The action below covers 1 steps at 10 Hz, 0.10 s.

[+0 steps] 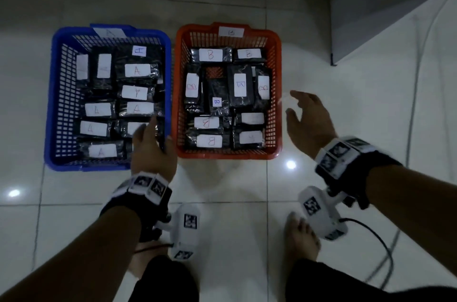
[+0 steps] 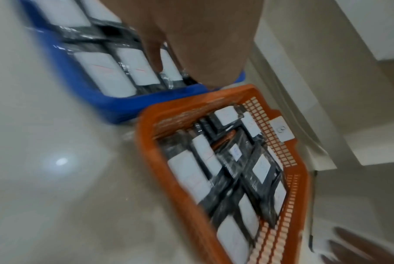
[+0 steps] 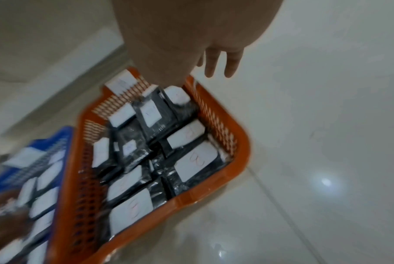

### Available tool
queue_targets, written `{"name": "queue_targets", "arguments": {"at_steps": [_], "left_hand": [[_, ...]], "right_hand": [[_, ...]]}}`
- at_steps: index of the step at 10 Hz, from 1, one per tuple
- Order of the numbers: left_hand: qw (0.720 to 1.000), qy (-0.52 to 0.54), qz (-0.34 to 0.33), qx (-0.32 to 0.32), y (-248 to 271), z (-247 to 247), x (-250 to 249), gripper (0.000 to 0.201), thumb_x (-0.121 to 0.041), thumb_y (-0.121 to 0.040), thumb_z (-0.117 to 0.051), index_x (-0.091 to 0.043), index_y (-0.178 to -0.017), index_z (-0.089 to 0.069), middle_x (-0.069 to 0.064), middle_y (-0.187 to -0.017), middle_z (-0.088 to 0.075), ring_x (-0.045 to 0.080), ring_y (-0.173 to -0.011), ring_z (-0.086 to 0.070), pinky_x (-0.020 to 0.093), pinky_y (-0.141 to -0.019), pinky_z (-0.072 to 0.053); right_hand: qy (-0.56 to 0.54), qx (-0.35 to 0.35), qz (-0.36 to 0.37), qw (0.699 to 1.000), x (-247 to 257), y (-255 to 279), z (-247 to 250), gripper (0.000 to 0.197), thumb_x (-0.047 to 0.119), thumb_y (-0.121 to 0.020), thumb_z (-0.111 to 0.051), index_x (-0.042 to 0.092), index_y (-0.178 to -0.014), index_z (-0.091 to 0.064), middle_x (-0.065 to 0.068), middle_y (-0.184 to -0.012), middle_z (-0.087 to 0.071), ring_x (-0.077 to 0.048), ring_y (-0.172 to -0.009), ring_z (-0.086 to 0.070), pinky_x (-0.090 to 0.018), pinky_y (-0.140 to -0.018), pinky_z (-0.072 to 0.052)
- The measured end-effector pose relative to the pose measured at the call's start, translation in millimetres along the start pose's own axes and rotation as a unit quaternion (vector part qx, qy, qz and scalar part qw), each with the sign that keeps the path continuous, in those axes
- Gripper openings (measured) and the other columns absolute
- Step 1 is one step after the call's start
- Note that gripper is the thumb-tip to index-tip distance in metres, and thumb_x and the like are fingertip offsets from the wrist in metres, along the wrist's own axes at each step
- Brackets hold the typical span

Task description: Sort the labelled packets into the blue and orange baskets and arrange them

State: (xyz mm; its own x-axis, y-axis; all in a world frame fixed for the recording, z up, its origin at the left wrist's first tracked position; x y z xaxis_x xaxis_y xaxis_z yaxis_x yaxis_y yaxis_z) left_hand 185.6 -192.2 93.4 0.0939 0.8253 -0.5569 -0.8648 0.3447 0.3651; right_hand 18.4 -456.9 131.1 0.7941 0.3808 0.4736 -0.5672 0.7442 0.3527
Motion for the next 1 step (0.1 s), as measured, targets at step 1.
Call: {"name": "queue_targets", "arguments": {"at_steps": [1], "left_hand": [[0.994, -0.045, 0.073, 0.071, 64.5, 17.1, 36.1, 0.043, -0.024, -0.092, -0.057, -0.012, -0.132, -0.051, 0.015, -0.134, -0.05, 0.029, -0.119, -0.051, 0.039, -0.102, -0.039]], "right_hand": [[-0.056, -0.059, 0.102, 0.991, 9.1, 47.3, 71.4, 0.024, 0.012, -0.093, -0.057, 0.015, -0.116, -0.065, -0.005, -0.117, -0.064, -0.019, -0.107, -0.062, -0.039, -0.095, -0.051]]}}
Point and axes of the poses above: each hand's wrist, its own y-axis away from the middle knuckle, its own z-axis out of the back of the hand, x = y × z, the point moved 5 cm from there along -y, towards the middle knuckle
